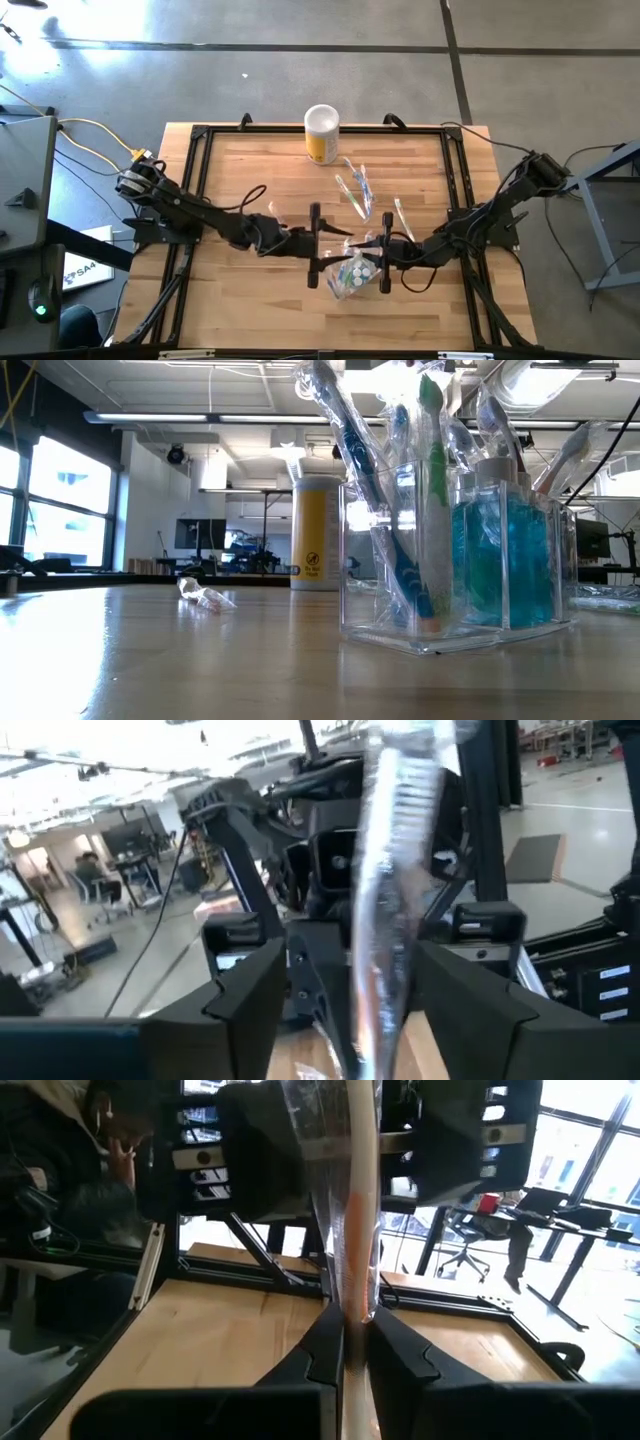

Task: Pick & Place toothbrushing station
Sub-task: Put the orange toothbrush in the transparent organizer

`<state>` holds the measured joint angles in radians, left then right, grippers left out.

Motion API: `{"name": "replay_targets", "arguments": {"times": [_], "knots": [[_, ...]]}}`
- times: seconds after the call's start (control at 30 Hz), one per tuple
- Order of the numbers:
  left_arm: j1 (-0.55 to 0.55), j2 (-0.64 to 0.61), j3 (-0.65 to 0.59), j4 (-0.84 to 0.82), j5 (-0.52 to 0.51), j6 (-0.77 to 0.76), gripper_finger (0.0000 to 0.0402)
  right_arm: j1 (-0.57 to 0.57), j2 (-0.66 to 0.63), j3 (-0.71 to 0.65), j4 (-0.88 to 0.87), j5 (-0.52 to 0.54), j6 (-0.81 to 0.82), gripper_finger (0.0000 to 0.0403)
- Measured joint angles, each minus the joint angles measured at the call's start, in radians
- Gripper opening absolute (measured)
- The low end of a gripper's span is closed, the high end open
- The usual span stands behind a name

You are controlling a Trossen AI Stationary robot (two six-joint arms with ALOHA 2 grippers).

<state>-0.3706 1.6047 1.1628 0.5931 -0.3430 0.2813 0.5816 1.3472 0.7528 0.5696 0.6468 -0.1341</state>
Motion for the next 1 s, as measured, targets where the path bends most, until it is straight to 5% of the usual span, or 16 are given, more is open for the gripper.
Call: {"name": "replay_targets", "arguments": {"times": [0.2,0.57,0.73,0.93,1.0], "knots": [[0.025,0.015,0.010,0.016,0.023,-0.036,0.0244,0.000,0.000,0.000,-0.009,0.001,0.000,0.0018],[0.043,0.050,0.023,0.063,0.050,-0.046,0.0235,0.000,0.000,0.000,-0.034,0.006,0.000,0.0018],[0.043,0.053,0.028,0.053,0.046,-0.044,0.0172,0.000,0.000,0.000,-0.044,0.006,0.008,0.0018],[0.042,0.053,0.028,0.053,0.054,-0.045,0.0030,-0.001,0.000,0.000,-0.043,0.017,0.010,0.0043],[0.043,0.053,0.028,0.057,0.074,-0.047,0.0016,0.000,0.000,0.000,-0.045,0.016,0.000,0.0046]]}}
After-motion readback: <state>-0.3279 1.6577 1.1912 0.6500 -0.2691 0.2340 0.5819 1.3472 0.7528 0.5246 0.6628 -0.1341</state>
